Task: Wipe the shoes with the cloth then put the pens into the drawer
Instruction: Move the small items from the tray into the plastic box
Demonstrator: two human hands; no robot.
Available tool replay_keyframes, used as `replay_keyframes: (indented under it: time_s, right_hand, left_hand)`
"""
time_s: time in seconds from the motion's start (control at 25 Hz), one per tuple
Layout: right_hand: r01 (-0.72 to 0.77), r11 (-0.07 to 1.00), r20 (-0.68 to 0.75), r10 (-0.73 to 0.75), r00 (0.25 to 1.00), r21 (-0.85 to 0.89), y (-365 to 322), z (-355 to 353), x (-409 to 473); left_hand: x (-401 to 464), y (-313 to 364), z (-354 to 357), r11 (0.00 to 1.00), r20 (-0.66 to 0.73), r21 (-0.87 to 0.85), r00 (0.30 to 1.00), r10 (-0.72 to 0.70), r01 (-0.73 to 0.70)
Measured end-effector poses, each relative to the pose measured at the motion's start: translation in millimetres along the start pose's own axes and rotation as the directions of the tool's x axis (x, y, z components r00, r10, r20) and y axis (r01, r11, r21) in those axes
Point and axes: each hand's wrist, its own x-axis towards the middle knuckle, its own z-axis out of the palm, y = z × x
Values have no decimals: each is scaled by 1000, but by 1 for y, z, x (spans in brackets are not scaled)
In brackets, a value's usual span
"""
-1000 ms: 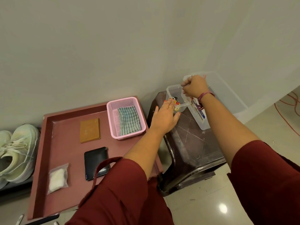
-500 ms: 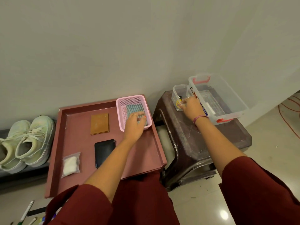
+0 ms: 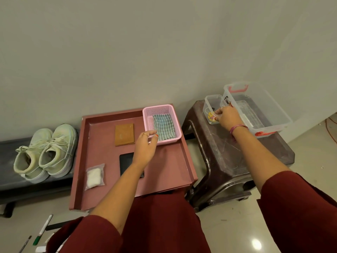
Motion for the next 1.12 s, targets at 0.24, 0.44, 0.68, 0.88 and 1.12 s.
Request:
replay_keyframes:
  time_s: [0.24, 0.44, 0.68, 0.88, 1.12]
  right_hand:
    - [96, 995, -261, -83, 962, 39, -43, -8, -25]
    - [111, 894, -206, -22, 978, 435, -98, 40, -48]
    - [-250, 673, 263, 85, 961, 696, -168, 148, -60]
    - [-182, 853, 321, 19, 947, 488, -214, 216, -48]
    - [-137, 980, 323, 84, 943, 146, -251, 264, -24]
  left_hand:
    - [-4, -16, -35, 999, -67, 27, 998, 21, -19]
    - [-10, -43, -87, 999, -205, 29, 978, -37, 44]
    - [-33, -100, -96, 934, -336, -218, 877, -343, 281]
    - [-37, -136, -85, 857, -261, -287, 826, -500, 428]
    - [-25, -153, -82, 830, -174, -199, 815, -553, 521]
